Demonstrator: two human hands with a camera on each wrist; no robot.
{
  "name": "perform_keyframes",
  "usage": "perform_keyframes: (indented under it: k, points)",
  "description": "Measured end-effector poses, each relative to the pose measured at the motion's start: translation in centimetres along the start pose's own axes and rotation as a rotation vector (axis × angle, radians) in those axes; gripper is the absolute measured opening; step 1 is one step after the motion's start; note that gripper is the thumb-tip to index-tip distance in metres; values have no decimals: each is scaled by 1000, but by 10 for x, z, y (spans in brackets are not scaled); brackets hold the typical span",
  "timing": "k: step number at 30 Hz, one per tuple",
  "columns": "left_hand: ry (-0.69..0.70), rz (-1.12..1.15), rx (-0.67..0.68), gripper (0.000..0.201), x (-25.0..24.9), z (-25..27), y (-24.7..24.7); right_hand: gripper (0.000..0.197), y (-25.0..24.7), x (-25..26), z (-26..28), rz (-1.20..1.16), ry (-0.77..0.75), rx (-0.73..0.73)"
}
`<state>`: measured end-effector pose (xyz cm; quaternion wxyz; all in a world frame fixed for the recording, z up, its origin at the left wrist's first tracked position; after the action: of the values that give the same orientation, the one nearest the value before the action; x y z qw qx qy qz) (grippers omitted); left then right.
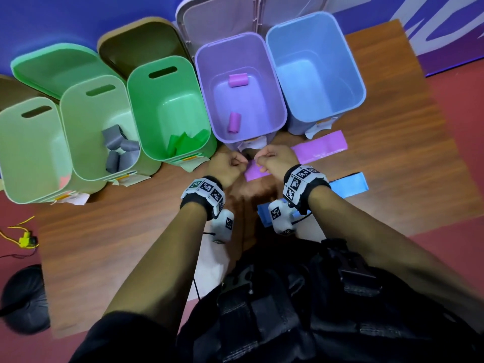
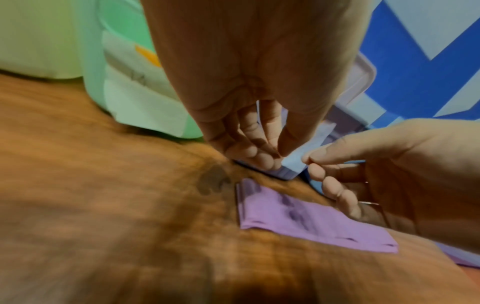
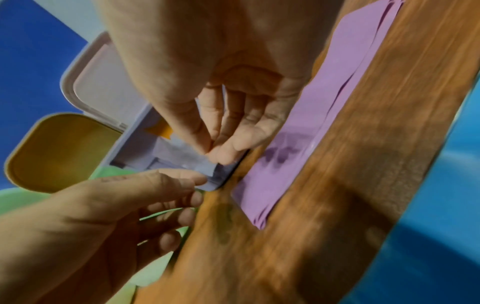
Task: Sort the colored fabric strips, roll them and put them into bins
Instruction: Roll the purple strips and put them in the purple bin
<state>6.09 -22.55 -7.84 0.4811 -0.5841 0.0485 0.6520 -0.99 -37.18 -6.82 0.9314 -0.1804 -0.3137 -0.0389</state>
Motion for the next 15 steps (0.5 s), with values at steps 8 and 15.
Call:
perform_keyframes:
  k: [8,15]
  points:
    - [-59,16,85,35,25,-5,19,20,20,-19,-20,198,64,-28]
    - [-157,48,122,34,37,-10,33,18,31,-32,-30,336,56,5]
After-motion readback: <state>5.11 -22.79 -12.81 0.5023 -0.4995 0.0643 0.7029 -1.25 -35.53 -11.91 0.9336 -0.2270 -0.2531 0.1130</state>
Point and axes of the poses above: each hand's wrist, its own z-axis away from the middle knuckle, its own y-axis out of the palm, x = y × z, the point moved 5 cm from there along -z, towards the middle knuckle, and after that the axes turned 13 degrees about y, right-handed, at the moved point
